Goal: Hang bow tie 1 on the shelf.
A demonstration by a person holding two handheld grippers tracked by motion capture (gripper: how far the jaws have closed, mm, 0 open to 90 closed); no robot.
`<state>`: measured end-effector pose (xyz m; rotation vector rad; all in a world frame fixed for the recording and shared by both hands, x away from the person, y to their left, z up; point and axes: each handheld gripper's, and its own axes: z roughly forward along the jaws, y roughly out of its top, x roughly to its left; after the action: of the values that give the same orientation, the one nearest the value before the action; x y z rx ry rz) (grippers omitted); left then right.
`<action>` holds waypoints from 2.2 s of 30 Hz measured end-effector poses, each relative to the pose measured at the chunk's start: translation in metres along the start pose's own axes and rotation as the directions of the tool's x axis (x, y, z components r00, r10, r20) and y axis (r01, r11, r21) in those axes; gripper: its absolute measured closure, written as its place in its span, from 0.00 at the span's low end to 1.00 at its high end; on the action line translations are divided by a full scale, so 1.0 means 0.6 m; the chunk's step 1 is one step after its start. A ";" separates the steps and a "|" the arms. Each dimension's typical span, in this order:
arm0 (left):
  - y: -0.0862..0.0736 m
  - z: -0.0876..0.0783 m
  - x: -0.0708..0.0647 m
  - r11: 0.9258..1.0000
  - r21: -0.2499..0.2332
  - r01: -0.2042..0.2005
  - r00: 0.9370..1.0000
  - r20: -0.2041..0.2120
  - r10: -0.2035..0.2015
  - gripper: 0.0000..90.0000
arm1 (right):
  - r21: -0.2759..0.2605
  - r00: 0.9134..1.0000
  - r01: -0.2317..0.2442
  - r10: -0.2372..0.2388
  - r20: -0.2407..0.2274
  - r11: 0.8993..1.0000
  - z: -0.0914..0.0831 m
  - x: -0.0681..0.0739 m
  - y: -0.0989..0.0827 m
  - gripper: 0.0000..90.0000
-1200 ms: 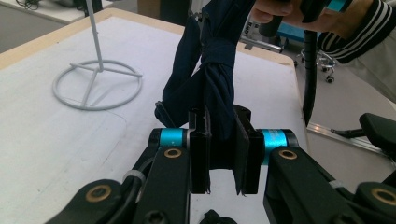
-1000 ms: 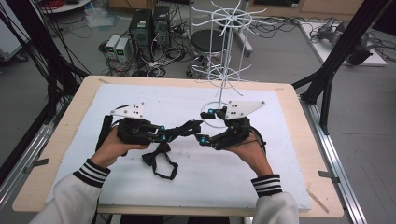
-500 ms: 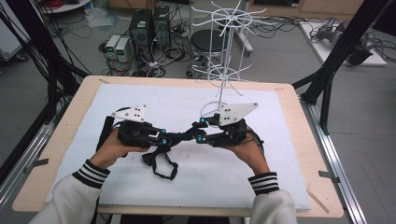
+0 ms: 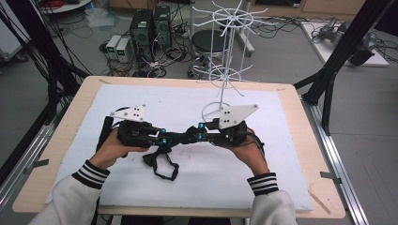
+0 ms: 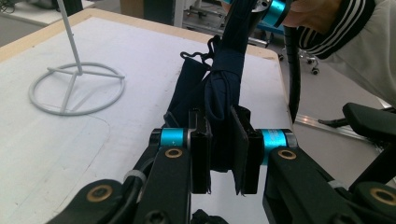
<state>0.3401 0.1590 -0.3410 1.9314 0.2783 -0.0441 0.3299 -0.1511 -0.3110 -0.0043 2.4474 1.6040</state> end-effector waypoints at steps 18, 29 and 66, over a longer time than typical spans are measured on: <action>-0.013 -0.023 0.004 0.988 -0.143 -0.057 0.985 -0.169 0.032 0.10 | -0.029 0.995 -0.059 0.061 0.075 0.998 -0.021 -0.002 -0.003 0.96; -0.024 -0.040 0.004 0.988 -0.146 -0.053 0.975 -0.222 0.019 0.10 | -0.080 0.980 -0.100 0.113 0.165 0.992 -0.049 -0.004 -0.004 0.96; -0.058 -0.066 0.005 0.987 -0.149 -0.055 0.962 -0.274 0.013 0.10 | -0.232 0.874 -0.159 0.246 0.418 0.959 -0.123 -0.049 0.008 0.96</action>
<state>0.3314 0.2081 -0.3584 1.7848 0.4193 0.2616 0.3452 -0.2194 -0.2727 0.5481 1.9880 1.6910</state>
